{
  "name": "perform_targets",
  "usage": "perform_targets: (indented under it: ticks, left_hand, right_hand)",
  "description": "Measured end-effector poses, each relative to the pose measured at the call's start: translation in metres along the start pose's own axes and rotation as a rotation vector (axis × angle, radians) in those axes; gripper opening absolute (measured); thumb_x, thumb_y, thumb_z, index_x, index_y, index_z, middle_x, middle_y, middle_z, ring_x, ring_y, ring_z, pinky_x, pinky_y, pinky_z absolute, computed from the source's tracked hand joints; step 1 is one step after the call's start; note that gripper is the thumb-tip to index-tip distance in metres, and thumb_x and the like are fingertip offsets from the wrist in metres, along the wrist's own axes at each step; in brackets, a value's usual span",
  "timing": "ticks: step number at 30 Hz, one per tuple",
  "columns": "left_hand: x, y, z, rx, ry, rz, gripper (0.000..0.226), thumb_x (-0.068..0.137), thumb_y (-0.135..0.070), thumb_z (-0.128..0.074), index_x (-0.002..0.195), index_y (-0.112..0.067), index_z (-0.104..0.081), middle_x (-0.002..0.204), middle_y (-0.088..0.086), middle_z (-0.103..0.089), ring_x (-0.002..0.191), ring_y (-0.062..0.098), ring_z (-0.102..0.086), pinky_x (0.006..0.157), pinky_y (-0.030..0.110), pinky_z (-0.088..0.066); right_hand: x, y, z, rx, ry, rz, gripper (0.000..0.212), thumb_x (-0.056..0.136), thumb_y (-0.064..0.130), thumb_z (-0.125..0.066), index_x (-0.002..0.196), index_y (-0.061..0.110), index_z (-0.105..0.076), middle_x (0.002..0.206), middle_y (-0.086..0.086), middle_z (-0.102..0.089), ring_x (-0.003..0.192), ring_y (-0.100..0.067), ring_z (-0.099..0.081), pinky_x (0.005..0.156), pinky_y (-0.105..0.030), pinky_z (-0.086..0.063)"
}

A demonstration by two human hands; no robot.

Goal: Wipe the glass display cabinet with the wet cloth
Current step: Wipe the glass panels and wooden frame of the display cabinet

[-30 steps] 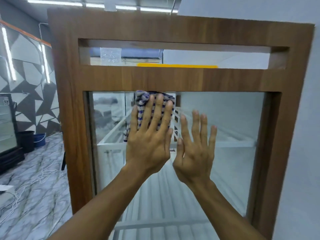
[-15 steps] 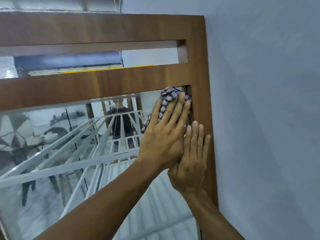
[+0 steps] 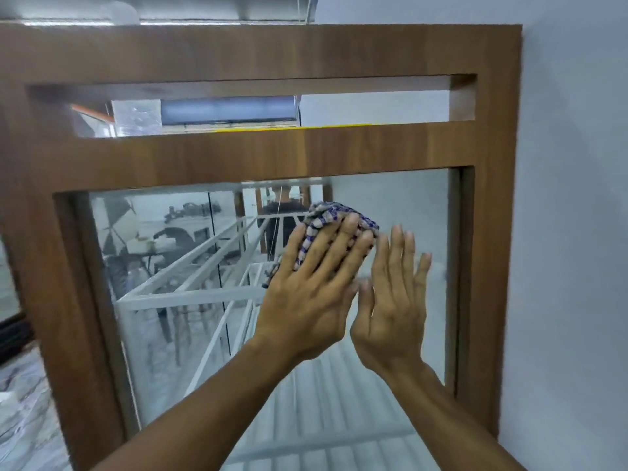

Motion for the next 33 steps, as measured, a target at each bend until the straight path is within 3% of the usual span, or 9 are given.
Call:
perform_targets:
  ticks: [7,10,19,24,26,29,33]
  left_hand:
    - [-0.058,0.086,0.030,0.018,-0.050,0.234,0.062,0.107,-0.037,-0.037,0.163,-0.017,-0.023,0.171,0.010,-0.018,0.160,0.026,-0.012,0.129,0.053,-0.009]
    - [-0.085,0.116,0.038,0.031,-0.074,0.334,0.062,0.107,-0.039,-0.033,0.163,-0.014,-0.023,0.171,0.011,-0.017,0.160,0.028,-0.011,0.129,0.055,-0.010]
    - [-0.155,0.113,0.028,0.026,-0.130,0.466,0.067,0.107,-0.043,-0.024,0.166,-0.014,-0.008,0.174,0.009,0.001,0.161,0.023,0.006,0.130,0.048,0.005]
    - [-0.126,0.085,0.026,0.002,-0.052,0.364,0.069,0.103,-0.049,-0.010,0.165,-0.020,0.000,0.173,0.003,0.008,0.159,0.016,0.013,0.128,0.042,0.013]
    - [-0.098,0.073,0.028,-0.088,0.021,0.289,0.070,0.100,-0.047,-0.009,0.165,-0.023,0.002,0.173,0.000,0.012,0.158,0.013,0.017,0.125,0.034,0.019]
    - [-0.089,0.065,0.025,0.020,0.093,0.078,0.070,0.098,-0.047,-0.010,0.165,-0.025,0.000,0.173,-0.001,0.010,0.158,0.013,0.015,0.122,0.030,0.017]
    - [-0.079,0.056,0.011,0.126,-0.025,0.241,0.069,0.102,-0.051,-0.011,0.165,-0.027,0.005,0.173,0.003,0.010,0.159,0.018,0.014,0.123,0.039,0.013]
  right_hand:
    - [0.011,0.091,-0.040,-0.009,0.065,0.119,0.058,0.103,0.021,-0.034,0.158,0.004,-0.028,0.168,-0.017,-0.018,0.158,-0.034,-0.010,0.126,-0.063,-0.005]
    - [-0.002,0.128,-0.060,-0.062,0.111,0.192,0.062,0.104,0.029,-0.031,0.162,0.011,-0.020,0.171,-0.012,-0.008,0.159,-0.032,-0.001,0.125,-0.063,0.001]
    - [-0.015,0.127,-0.076,-0.146,0.022,0.249,0.066,0.105,0.043,-0.025,0.164,0.018,-0.009,0.172,-0.010,-0.001,0.159,-0.028,0.003,0.125,-0.061,0.001]
    - [-0.011,0.087,-0.057,-0.161,0.084,0.411,0.063,0.104,0.045,-0.021,0.163,0.027,-0.012,0.172,-0.004,-0.002,0.159,-0.020,0.003,0.129,-0.048,0.004]
    - [-0.007,0.052,-0.040,-0.192,0.055,0.331,0.064,0.102,0.048,-0.019,0.163,0.031,-0.010,0.172,-0.002,0.000,0.159,-0.019,0.005,0.129,-0.046,0.005]
    - [-0.007,0.018,-0.024,-0.189,0.030,0.199,0.065,0.101,0.049,-0.018,0.163,0.032,-0.006,0.172,-0.002,0.003,0.158,-0.018,0.008,0.126,-0.040,0.010]
    - [-0.022,0.003,-0.019,-0.204,0.054,0.256,0.064,0.104,0.048,-0.020,0.163,0.030,-0.005,0.172,-0.002,0.002,0.158,-0.017,0.007,0.127,-0.040,0.009]
Point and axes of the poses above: each hand's wrist, its own x-axis towards the middle knuckle, its own z-axis out of the back of the hand, y = z × x, the point moved 3 cm from there along x, towards the middle knuckle
